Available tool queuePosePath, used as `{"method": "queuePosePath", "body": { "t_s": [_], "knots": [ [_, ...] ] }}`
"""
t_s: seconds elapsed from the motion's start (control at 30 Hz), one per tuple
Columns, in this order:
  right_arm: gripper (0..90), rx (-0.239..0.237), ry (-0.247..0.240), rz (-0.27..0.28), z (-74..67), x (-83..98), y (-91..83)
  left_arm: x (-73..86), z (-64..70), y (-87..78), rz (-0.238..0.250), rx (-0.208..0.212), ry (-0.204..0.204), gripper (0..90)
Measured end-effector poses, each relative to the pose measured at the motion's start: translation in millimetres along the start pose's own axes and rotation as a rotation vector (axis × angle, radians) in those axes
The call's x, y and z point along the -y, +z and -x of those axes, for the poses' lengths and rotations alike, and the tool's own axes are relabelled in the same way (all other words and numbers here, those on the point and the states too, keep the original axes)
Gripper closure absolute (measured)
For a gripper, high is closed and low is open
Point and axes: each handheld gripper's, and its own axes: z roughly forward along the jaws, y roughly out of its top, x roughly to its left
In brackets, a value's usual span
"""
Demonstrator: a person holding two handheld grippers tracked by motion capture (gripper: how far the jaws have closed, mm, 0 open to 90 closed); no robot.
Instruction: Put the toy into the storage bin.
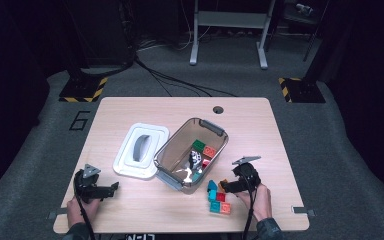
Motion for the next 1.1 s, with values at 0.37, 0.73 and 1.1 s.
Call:
{"method": "queuePosePath", "body": {
  "t_s": [0.37,0.73,1.1],
  "knots": [
    [27.4,-0.016,-0.055,-0.038,-10.3,-2.3,9.7,0.1,0.1,0.1,0.001,0.0,-0.001,0.0],
    [55.0,-0.016,-0.075,-0.078,-15.6,-2.2,9.6,0.0,-0.1,0.0,0.001,0.002,0.0,0.0],
    [57.1,0.0,-0.074,-0.085,-13.7,-3.2,12.1,0.0,0.1,0.1,0.001,0.0,-0.001,0.0]
  ]
}}
